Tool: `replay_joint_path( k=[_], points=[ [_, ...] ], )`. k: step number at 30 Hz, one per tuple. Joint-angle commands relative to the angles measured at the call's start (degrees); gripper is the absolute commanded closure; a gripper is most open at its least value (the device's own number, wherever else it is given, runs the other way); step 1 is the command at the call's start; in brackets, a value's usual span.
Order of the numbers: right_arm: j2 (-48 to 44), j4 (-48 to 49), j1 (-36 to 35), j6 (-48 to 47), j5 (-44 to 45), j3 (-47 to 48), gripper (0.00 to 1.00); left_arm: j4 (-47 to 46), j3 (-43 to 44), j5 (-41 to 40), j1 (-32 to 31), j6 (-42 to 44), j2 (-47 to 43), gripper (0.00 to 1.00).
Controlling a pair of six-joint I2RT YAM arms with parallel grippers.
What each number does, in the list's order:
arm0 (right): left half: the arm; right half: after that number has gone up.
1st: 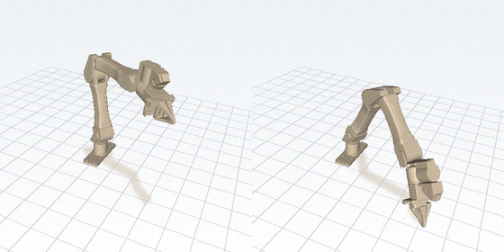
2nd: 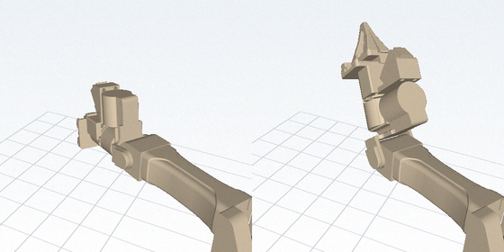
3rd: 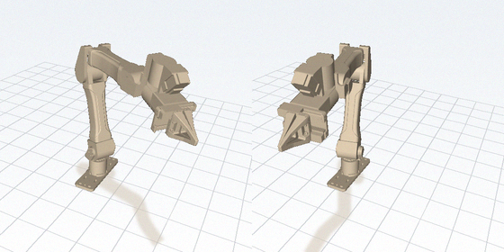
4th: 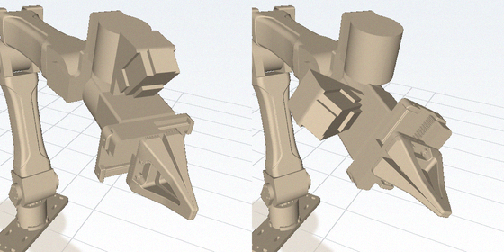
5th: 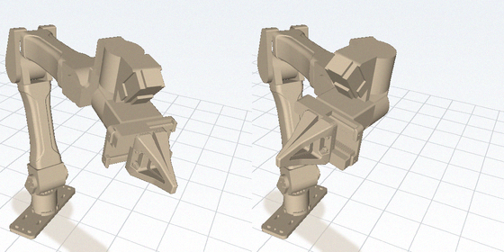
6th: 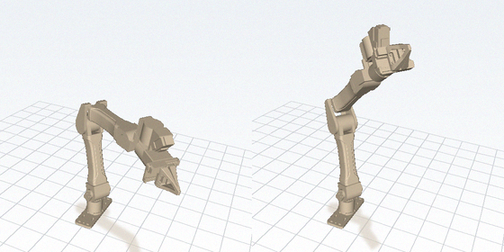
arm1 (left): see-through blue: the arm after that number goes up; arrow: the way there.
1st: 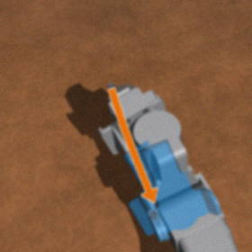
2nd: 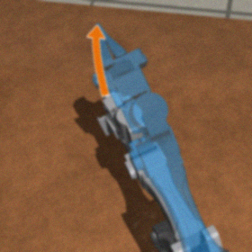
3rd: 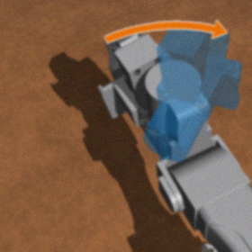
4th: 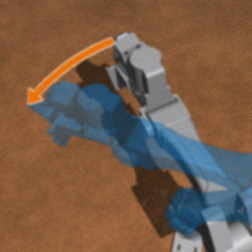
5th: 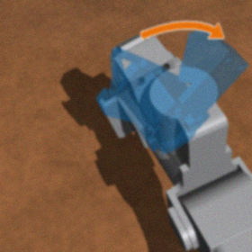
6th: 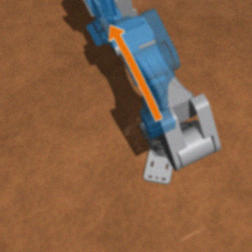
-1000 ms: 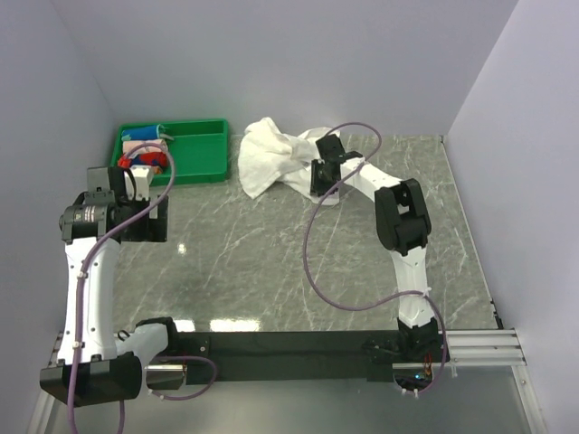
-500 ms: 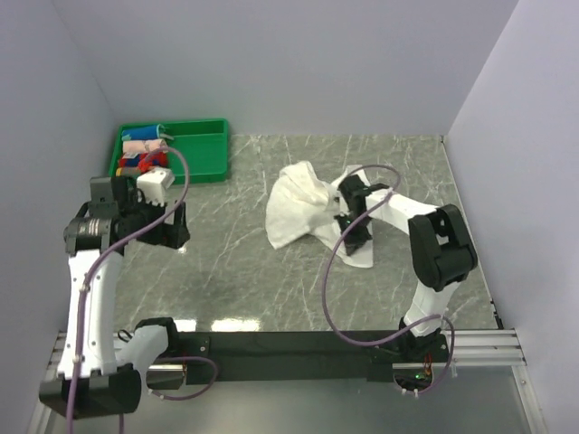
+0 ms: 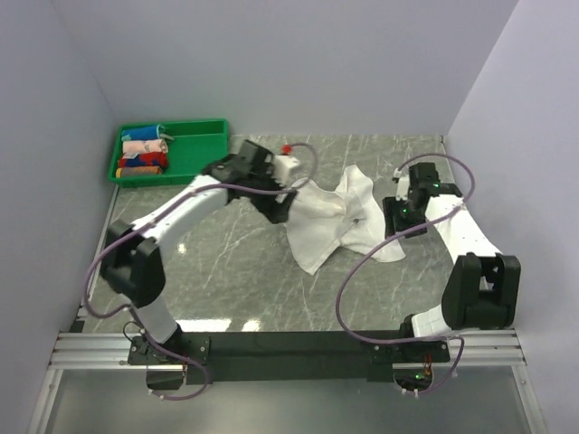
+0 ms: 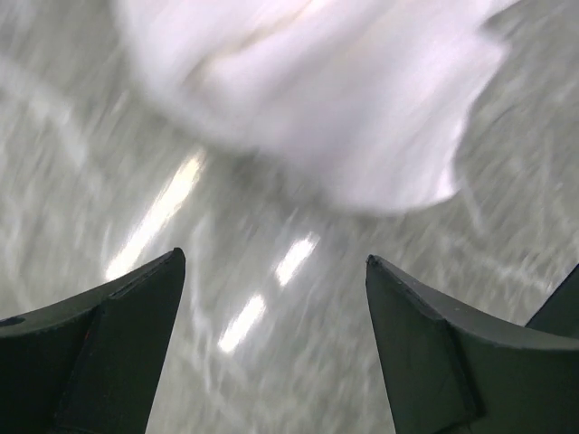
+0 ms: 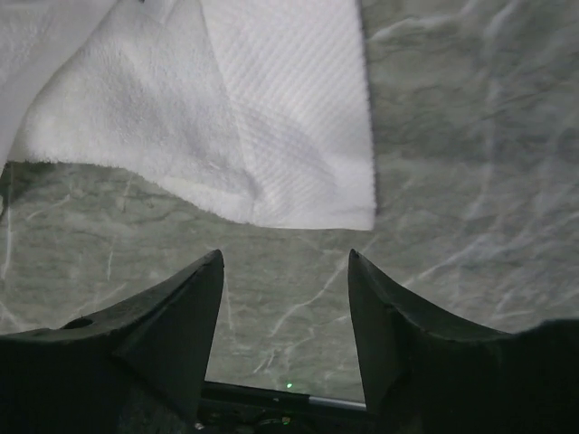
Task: Roll the towels
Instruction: Move the towel to the center of the board
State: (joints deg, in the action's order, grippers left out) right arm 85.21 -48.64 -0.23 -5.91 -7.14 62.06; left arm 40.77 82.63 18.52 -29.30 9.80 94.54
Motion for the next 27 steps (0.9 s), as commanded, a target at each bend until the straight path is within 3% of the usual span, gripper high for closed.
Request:
replay_joint_path(
  k=[1,6,9,14,19,24,27],
  points=[
    [-3.12,1.7,3.65,-4.28,-1.39,0.25,0.36,-9.82,7.26,-0.95,-6.45,-1.71,4.4,0.14],
    [2.67,2.41,5.85,-2.53,-3.23,1.39,0.41,-13.88,18.68,3.88,-10.16,-6.98,15.65,0.16],
    [6.8,3.73,6.29,-1.74,-3.85,1.66,0.43,-15.1,25.2,5.82,-11.3,-15.06,22.95,0.17],
    [12.43,7.42,6.29,0.02,-4.03,3.06,0.45,-22.92,26.97,5.83,-13.06,-21.66,28.58,0.18],
    [18.14,7.95,6.29,1.52,-5.08,6.22,0.48,-21.62,32.49,3.97,-13.77,-25.18,35.17,0.23],
    [21.22,8.04,6.12,2.57,-4.91,7.28,0.51,-27.04,29.27,7.22,-13.77,-27.46,33.7,0.26],
    [22.8,7.34,6.12,2.92,-5.34,7.9,0.58,-26.98,28.45,4.26,-14.2,-28.26,33.51,0.25]
  ],
)
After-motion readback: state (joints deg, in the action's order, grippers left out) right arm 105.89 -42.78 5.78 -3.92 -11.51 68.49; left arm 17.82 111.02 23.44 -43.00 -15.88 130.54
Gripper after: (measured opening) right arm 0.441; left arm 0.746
